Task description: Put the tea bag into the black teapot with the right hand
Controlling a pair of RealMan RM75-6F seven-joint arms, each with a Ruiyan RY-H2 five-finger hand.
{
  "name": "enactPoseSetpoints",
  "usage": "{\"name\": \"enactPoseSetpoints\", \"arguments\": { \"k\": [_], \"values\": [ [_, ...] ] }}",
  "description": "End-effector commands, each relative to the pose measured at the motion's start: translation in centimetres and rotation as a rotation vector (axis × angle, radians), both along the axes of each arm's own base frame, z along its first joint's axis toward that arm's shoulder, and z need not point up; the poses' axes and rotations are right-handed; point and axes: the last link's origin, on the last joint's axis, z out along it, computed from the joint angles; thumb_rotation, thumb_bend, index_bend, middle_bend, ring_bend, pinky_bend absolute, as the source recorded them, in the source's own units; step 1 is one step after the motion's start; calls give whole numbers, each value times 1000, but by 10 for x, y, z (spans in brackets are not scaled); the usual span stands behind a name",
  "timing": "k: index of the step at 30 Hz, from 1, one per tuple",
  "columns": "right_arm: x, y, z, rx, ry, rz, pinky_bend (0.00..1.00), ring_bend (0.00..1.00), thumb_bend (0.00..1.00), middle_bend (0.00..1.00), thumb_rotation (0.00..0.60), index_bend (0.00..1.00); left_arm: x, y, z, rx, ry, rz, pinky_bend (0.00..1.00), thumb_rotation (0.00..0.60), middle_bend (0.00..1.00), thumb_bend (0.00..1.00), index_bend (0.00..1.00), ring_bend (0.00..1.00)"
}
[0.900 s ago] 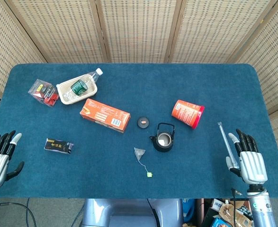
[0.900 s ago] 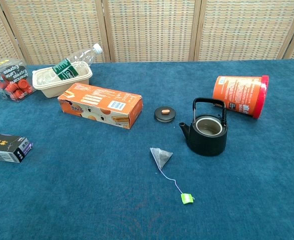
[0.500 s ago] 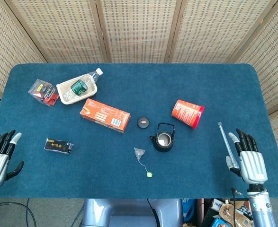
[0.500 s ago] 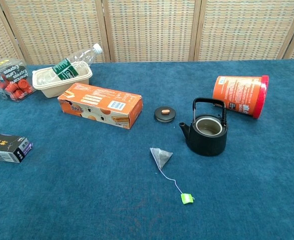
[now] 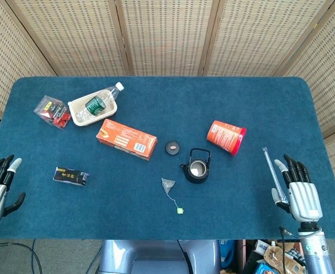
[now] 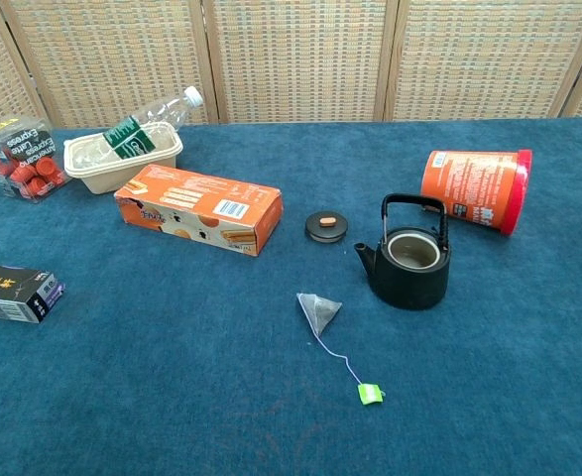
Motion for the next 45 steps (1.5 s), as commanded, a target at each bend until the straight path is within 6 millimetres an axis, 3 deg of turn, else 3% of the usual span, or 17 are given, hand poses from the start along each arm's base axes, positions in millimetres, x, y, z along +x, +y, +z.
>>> {"name": "enactPoseSetpoints", "arguments": {
  "k": [1,11,21,29,33,45],
  "values": [
    [4,-1,1,16,-15,32,151,0,584,36,600,0,1,1,1,3,1,-2,0,600,0,364,0,0],
    [30,-14,4,115,-2,187,335,48,584,139,600,0,5,5,8,21,14,-22,0,600,0,363,0,0],
    [66,-28,-4,258,28,319,639,361,546,368,600,120,4,8,10,20,15,-14,0,600,0,364,0,0],
    [96,-36,-27,405,48,425,801,564,474,551,600,207,3,10,12,28,17,-11,0,600,0,364,0,0],
    [115,-41,-49,494,62,484,863,659,434,631,600,243,2,12,16,43,18,-7,0,600,0,363,0,0],
    [125,-49,-73,495,71,483,987,811,384,774,600,293,1,13,16,35,14,-2,0,600,0,364,0,0]
  ]
}}
